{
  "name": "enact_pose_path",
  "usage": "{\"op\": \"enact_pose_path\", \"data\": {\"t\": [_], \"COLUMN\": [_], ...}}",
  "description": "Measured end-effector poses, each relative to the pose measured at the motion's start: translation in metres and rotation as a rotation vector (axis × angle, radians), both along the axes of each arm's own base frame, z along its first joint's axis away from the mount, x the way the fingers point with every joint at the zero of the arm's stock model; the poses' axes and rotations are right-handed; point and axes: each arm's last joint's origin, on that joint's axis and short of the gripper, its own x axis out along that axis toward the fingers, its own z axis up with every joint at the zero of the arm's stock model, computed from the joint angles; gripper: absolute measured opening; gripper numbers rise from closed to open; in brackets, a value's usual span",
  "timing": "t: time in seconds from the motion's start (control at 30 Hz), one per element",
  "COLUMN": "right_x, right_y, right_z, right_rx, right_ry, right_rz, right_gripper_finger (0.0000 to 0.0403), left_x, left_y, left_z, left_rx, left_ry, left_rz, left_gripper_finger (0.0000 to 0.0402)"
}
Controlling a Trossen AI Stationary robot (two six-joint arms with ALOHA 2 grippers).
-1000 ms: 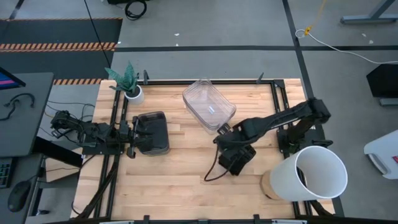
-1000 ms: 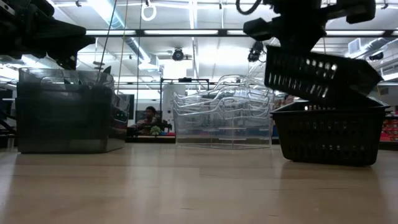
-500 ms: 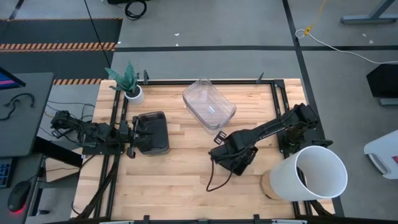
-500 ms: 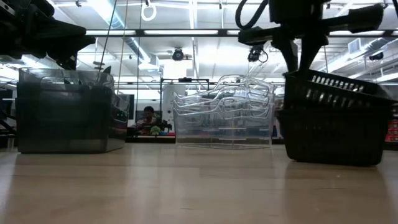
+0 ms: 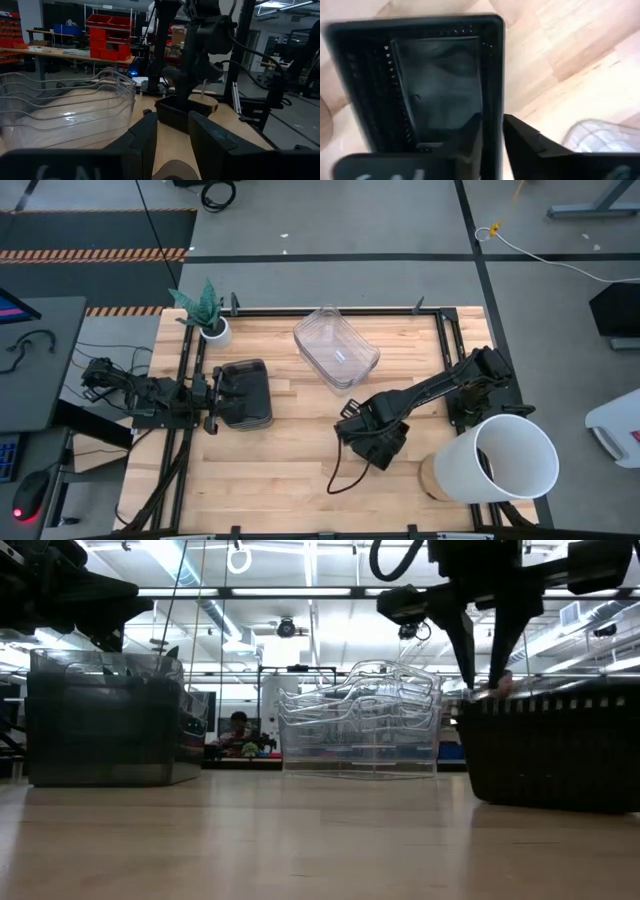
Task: Stack baskets by color
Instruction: Stack the bottom right black basket on the top black basket, then return to Home Position
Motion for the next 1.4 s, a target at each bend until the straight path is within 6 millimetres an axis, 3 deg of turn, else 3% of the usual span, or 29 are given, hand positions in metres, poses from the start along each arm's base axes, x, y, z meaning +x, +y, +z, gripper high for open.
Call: {"op": "enact_pose_path", "data": {"t": [0.13, 0.23, 0.5, 0.73, 1.1, 1.4], "right_x": [0.001, -0.001, -0.016, -0.042, -0.090, -0.141], "right_y": [-0.001, -0.002, -0.007, -0.020, -0.078, -0.086], "right_z": [0.002, 0.015, 0.039, 0.026, -0.016, -0.034], "right_rx": [-0.014, 0.002, 0.033, 0.174, 0.355, 0.579], "right_ry": [-0.015, -0.069, -0.254, -0.497, -0.921, -1.133], "right_rz": [-0.051, -0.111, -0.318, -0.371, -0.567, -0.572], "right_gripper_finger": [0.0133, 0.0158, 0.0157, 0.0154, 0.0154, 0.0154], "left_x": [0.000, 0.000, 0.000, 0.000, 0.000, 0.000], "left_y": [0.000, 0.000, 0.000, 0.000, 0.000, 0.000], "left_z": [0.000, 0.000, 0.000, 0.000, 0.000, 0.000], "left_rx": [0.000, 0.000, 0.000, 0.000, 0.000, 0.000], "left_ry": [0.000, 0.000, 0.000, 0.000, 0.000, 0.000], "left_rz": [0.000, 0.000, 0.000, 0.000, 0.000, 0.000], "left_gripper_finger": [0.0119, 0.0119, 0.0119, 0.0119, 0.0119, 0.0119]}}
